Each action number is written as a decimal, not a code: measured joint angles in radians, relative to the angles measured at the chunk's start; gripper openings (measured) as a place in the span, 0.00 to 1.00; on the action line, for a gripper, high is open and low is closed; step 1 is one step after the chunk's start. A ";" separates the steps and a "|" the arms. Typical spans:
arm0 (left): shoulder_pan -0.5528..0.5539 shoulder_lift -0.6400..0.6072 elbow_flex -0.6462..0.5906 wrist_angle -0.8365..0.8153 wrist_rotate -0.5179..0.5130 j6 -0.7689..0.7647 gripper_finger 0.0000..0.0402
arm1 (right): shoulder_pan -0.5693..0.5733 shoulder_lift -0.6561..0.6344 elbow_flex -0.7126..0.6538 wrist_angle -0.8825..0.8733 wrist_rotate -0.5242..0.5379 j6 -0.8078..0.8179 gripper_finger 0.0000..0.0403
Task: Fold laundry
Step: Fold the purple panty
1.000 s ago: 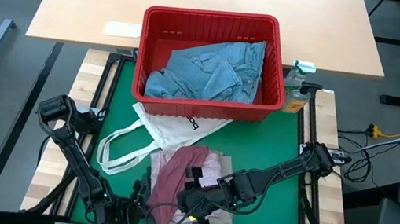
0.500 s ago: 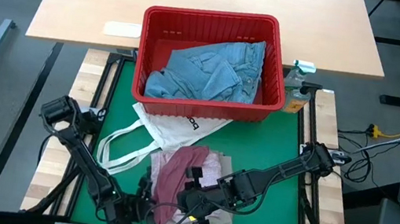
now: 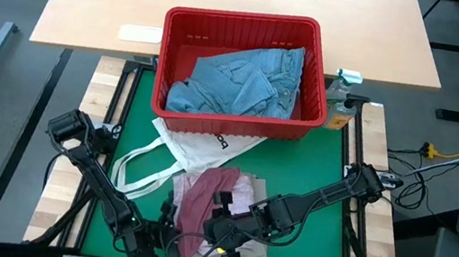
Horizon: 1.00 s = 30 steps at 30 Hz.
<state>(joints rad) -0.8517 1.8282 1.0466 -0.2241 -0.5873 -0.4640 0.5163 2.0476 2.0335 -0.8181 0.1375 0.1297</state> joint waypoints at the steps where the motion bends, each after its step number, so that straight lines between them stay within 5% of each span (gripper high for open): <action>1: -0.002 0.000 0.000 0.000 0.000 0.000 0.06 | 0.000 0.000 0.000 0.000 0.000 0.000 0.37; 22: -0.015 -0.160 0.000 -0.013 -0.006 0.005 0.01 | 0.000 0.000 0.000 0.001 0.000 0.000 0.37; 30: 0.058 -0.227 0.000 -0.031 -0.015 0.168 0.00 | 0.000 0.000 0.000 0.001 0.000 0.000 0.37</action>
<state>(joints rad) -0.7934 1.6012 1.0466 -0.2555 -0.6022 -0.2959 0.5163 2.0476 2.0335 -0.8168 0.1375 0.1295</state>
